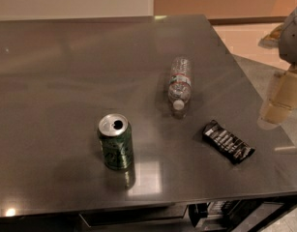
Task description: Knock green can over
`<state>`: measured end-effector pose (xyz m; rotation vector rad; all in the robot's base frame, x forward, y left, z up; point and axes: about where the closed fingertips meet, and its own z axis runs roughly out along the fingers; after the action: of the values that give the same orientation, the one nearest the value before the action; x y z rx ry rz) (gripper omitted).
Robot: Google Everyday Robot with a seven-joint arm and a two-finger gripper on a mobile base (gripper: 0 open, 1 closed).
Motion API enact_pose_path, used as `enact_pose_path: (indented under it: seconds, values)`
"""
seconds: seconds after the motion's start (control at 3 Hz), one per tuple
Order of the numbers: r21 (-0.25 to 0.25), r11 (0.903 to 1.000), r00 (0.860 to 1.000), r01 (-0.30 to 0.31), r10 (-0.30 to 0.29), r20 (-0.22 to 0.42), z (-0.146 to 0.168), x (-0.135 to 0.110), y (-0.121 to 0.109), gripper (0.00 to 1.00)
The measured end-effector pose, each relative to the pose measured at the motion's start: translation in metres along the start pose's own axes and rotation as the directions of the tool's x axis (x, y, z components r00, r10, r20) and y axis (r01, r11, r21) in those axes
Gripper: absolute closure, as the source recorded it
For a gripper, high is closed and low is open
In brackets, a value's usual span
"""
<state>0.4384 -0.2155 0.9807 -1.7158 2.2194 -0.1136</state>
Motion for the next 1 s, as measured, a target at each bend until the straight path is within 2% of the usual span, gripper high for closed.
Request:
enact_pose_path:
  seconds: [0.33, 0.67, 1.0]
  values:
    - [0.0, 1.0, 1.0, -0.001, 0.001, 0.005, -0.001, -0.002, 0.0, 0.0]
    - [-0.024, 0.9996, 0.996, 0.015, -0.013, 0.083, -0.002, -0.022, 0.001, 0.0]
    - [-0.055, 0.9966, 0.975, 0.062, -0.048, 0.218, 0.001, -0.063, 0.007, 0.0]
